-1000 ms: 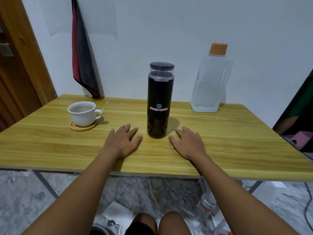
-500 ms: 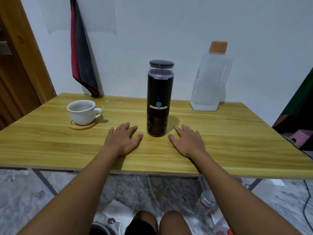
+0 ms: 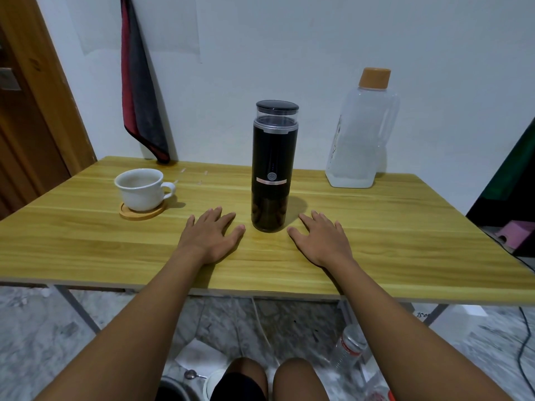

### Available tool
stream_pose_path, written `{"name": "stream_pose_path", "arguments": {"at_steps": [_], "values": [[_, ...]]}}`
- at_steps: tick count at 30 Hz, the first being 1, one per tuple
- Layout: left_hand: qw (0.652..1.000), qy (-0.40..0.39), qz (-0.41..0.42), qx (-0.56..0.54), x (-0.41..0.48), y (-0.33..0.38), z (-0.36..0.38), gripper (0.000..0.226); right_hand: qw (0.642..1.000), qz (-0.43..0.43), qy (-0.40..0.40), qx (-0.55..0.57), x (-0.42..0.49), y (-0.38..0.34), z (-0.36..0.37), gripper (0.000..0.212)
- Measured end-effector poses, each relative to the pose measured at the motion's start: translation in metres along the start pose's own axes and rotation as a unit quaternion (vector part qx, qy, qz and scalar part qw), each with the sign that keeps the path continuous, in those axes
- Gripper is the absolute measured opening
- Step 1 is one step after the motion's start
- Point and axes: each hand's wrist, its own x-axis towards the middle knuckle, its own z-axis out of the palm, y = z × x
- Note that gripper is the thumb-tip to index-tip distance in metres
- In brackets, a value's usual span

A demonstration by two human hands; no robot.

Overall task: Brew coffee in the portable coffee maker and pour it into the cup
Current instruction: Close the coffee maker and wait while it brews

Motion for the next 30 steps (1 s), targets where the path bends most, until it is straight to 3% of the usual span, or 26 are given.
{"name": "stream_pose_path", "arguments": {"at_steps": [30], "values": [[1.0, -0.01, 0.002, 0.005, -0.0031, 0.0008, -0.0023, 0.068, 1.0, 0.0, 0.017, 0.011, 0.0019, 0.0016, 0.0033, 0.069]]}}
